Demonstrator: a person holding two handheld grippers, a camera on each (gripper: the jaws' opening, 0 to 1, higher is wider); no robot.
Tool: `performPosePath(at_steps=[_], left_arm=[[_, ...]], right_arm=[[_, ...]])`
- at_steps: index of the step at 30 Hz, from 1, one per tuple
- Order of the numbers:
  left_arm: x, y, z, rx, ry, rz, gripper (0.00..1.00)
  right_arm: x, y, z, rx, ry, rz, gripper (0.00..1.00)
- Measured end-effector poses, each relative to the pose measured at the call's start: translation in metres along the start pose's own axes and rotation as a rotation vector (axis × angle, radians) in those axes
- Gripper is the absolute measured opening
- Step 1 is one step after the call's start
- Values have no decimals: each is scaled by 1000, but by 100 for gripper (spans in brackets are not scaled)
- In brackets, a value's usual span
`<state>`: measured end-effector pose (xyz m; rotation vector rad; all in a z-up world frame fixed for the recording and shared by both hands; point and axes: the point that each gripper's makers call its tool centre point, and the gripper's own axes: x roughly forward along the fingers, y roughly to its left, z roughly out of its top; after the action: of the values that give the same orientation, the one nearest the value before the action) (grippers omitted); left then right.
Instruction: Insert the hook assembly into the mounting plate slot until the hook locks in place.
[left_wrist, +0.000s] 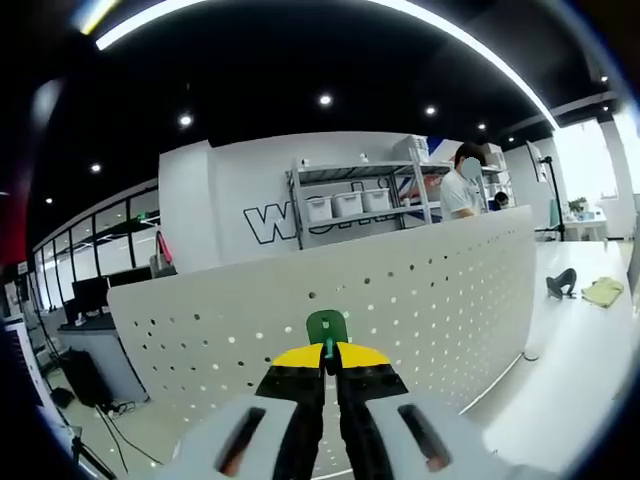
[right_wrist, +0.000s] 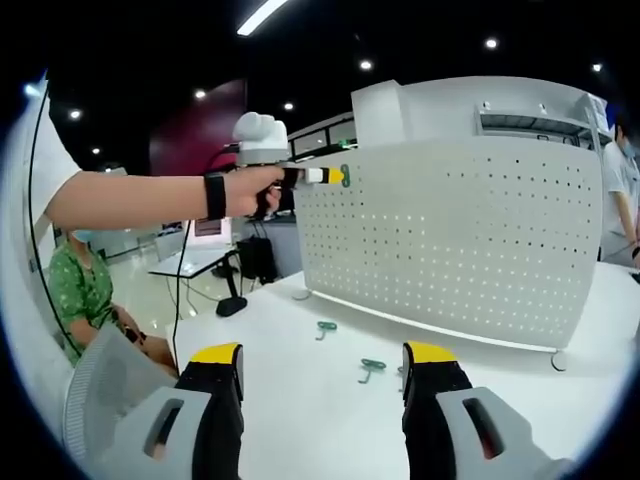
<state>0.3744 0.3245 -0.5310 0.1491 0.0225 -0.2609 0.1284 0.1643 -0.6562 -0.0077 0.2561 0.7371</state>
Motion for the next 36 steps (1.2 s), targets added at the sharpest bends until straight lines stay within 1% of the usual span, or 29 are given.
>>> performPosePath(at_steps=[5,7,10,14,18,19,20,24,26,29,32,34,36], left_arm=[[8,4,-1,-7,11,4,3],[11,6,1,5,9,14,3],[15,4,6,-1,4,12,3],[19,2,7,27,13,13,3],[23,3,9,17,12,25,3],[24,3,9,19,15,28,3],[26,4,6,21,31,33,3],[28,6,7,-13,34,48,3],[30,6,7,0,42,56,3],[32,7,7,-25,47,54,3],[34,5,9,-16,43,53,3],[36,6,8,-12,50,59,3],[37,6,10,-22,45,64,3]], right_arm=[[1,1,0,7,-3,6,64],[0,1,1,5,-7,3,64],[-2,-1,1,9,-11,1,64],[-4,-2,1,12,-7,-5,64],[-5,-3,0,25,-9,-10,63],[-5,-2,0,28,-10,-11,63],[-4,-2,0,27,-12,-10,63],[-2,1,-1,27,-9,-7,63],[-2,3,-3,27,-1,-4,63],[-3,4,-3,30,-5,-2,63],[-4,3,-3,31,-1,-6,63],[-4,2,-2,33,-3,-8,63],[-4,0,-1,31,-4,-10,63]])
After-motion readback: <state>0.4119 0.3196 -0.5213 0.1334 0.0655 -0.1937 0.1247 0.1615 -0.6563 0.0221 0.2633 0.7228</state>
